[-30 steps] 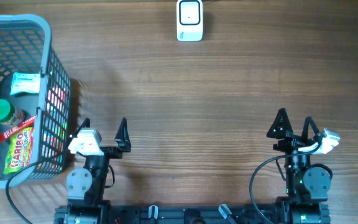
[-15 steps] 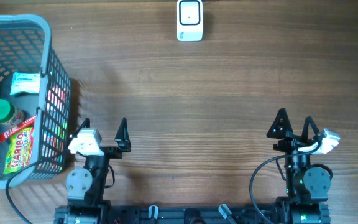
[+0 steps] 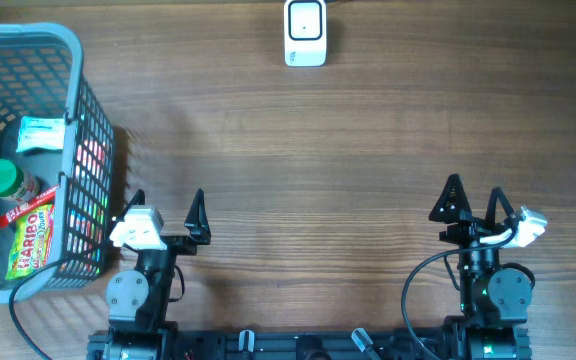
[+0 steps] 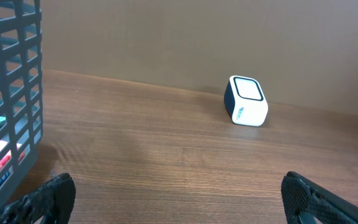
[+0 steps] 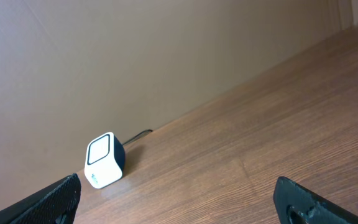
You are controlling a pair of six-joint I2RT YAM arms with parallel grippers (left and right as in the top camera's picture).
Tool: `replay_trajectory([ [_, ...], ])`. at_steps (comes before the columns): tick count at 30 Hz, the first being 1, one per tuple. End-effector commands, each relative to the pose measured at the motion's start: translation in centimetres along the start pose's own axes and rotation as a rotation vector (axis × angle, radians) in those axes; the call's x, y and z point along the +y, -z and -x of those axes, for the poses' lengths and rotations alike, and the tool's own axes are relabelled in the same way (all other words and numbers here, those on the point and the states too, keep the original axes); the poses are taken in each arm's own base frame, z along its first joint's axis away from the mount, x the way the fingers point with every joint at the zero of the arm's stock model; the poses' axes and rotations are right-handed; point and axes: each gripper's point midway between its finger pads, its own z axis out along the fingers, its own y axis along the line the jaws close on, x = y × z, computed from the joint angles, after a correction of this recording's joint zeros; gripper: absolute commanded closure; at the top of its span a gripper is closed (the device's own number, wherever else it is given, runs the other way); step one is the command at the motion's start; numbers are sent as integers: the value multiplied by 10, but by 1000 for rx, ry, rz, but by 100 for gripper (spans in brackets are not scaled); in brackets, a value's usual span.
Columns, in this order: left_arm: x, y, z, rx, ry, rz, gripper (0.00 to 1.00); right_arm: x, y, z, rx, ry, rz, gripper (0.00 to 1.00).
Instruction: Scan the item barcode
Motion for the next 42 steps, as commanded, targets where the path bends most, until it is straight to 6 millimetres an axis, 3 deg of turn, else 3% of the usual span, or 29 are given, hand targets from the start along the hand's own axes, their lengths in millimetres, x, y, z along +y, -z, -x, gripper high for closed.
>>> replay_trajectory([
  [1, 1, 0, -2, -3, 2, 3, 0, 1, 1, 2, -11, 14, 5, 0],
  [8, -41, 9, 0, 61, 32, -232, 0, 1, 1, 2, -11, 13, 4, 0],
  [13, -53, 36, 43, 88, 63, -241, 0, 1, 1, 2, -11, 13, 5, 0],
  [16, -61, 49, 57, 99, 63, -265, 0, 1, 1, 2, -11, 14, 4, 0],
  [20, -59, 50, 43, 158, 72, -261, 0, 1, 1, 2, -11, 14, 4, 0],
  [27, -63, 53, 40, 186, 115, -280, 0, 1, 1, 2, -11, 14, 4, 0],
  [32, -64, 67, 88, 75, 97, -252, 0, 1, 1, 2, -11, 13, 5, 0],
  [36, -57, 57, 102, 103, 102, -184, 0, 1, 1, 2, -11, 13, 4, 0],
  [42, -56, 8, 122, 308, 122, -103, 0, 1, 1, 2, -11, 13, 4, 0],
])
